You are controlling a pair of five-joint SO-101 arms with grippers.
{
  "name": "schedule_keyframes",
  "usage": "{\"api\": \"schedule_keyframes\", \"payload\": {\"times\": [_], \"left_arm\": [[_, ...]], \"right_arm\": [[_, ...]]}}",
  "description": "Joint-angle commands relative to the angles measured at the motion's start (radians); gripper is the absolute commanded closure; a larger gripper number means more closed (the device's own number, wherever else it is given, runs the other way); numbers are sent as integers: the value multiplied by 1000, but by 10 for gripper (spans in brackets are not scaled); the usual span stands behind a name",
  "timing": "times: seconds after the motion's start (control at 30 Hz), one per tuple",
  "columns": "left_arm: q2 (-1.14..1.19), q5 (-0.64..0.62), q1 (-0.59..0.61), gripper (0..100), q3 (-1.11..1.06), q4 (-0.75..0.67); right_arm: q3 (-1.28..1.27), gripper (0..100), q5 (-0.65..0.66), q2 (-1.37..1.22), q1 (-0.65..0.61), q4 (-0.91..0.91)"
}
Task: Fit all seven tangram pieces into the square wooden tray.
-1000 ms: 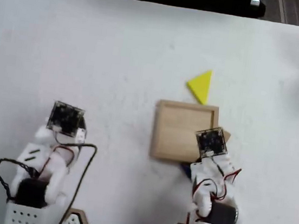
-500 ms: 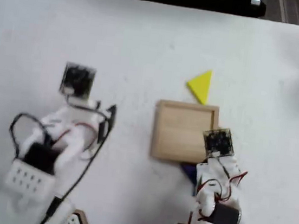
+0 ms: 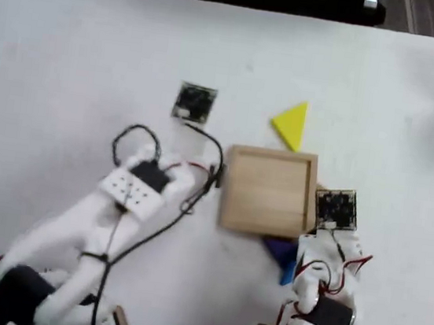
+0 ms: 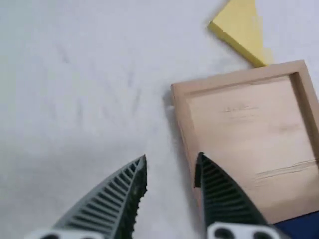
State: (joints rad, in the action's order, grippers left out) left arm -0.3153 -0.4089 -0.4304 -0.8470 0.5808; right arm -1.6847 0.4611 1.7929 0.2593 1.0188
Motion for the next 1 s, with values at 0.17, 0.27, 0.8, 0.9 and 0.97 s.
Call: {"api": "schedule_keyframes", "payload": {"times": [0.17, 0.27, 0.8, 0.9, 0.97], "left_arm": [[196, -11, -77, 688, 94, -146], [295, -8, -61, 726, 167, -141], [567, -3, 131, 899, 443, 206], [565, -3, 194, 899, 443, 250], [565, -3, 237, 900, 443, 273]], "right_arm": [[15, 977, -3, 10, 4, -19], [15, 977, -2, 10, 4, -19], [11, 977, 0, 10, 4, -19], [11, 977, 0, 10, 4, -19], [11, 977, 0, 10, 7, -21]]}}
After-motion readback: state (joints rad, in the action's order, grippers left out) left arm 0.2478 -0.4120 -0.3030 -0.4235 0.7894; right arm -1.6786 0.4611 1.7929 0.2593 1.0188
